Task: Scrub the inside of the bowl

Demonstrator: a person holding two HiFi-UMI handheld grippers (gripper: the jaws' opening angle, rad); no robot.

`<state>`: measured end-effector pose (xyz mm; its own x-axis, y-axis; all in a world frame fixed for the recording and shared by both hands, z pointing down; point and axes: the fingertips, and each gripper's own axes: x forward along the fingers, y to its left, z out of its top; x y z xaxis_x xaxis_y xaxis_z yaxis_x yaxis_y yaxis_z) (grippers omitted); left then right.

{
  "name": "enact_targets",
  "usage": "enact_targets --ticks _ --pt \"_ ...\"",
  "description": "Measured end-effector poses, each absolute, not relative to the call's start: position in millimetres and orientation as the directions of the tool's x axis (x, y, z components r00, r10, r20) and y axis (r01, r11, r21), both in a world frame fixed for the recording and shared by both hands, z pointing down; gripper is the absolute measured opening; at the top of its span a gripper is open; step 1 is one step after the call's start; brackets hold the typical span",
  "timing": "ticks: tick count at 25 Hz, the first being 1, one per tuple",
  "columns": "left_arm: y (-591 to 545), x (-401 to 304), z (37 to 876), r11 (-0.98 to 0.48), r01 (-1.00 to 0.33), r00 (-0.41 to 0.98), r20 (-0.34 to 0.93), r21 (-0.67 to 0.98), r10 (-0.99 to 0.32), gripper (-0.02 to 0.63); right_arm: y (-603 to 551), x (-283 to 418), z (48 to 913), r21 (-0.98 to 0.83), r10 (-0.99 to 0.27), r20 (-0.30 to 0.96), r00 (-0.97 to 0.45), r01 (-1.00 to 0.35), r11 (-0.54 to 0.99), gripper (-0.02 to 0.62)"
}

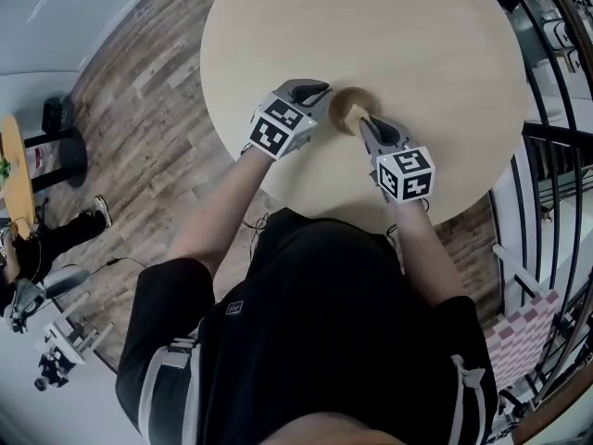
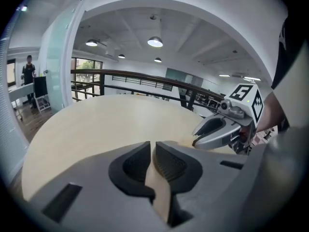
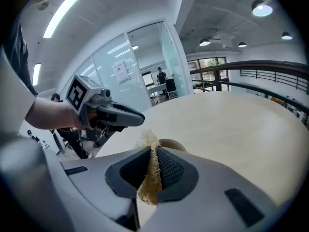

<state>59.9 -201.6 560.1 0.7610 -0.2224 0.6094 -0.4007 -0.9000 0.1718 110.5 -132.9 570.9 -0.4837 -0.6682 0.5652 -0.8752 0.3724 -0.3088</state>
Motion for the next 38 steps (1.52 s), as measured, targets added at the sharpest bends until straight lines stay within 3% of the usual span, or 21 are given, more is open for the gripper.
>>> enact_targets --ticks 13,20,25,31,38 --pt "-186 86 634 -0.963 -0.204 0.649 0.761 0.175 0.000 0.067 -128 93 600 -0.129 -0.403 0.755 -0.517 -0.721 0.681 0.044" --pt "-163 89 626 -0.946 -0.193 0.681 0.730 0.259 0.061 0.054 -104 68 610 -0.024 -0.234 0.855 -0.464 -0.485 0.874 0.044" --pt "-150 80 634 -0.926 -0.251 0.674 0.738 0.282 0.042 0.040 -89 57 643 0.045 -0.168 0.922 -0.350 -0.335 0.941 0.044" --pt "-139 66 629 -0.880 -0.329 0.692 0.721 0.343 0.023 0.040 -87 50 665 0.139 -0.187 0.946 -0.264 -0.191 0.972 0.044" --pt "-125 44 636 -0.828 -0.389 0.710 0.704 0.404 0.011 0.056 -110 56 661 0.254 -0.331 0.915 -0.231 -0.309 0.917 0.044"
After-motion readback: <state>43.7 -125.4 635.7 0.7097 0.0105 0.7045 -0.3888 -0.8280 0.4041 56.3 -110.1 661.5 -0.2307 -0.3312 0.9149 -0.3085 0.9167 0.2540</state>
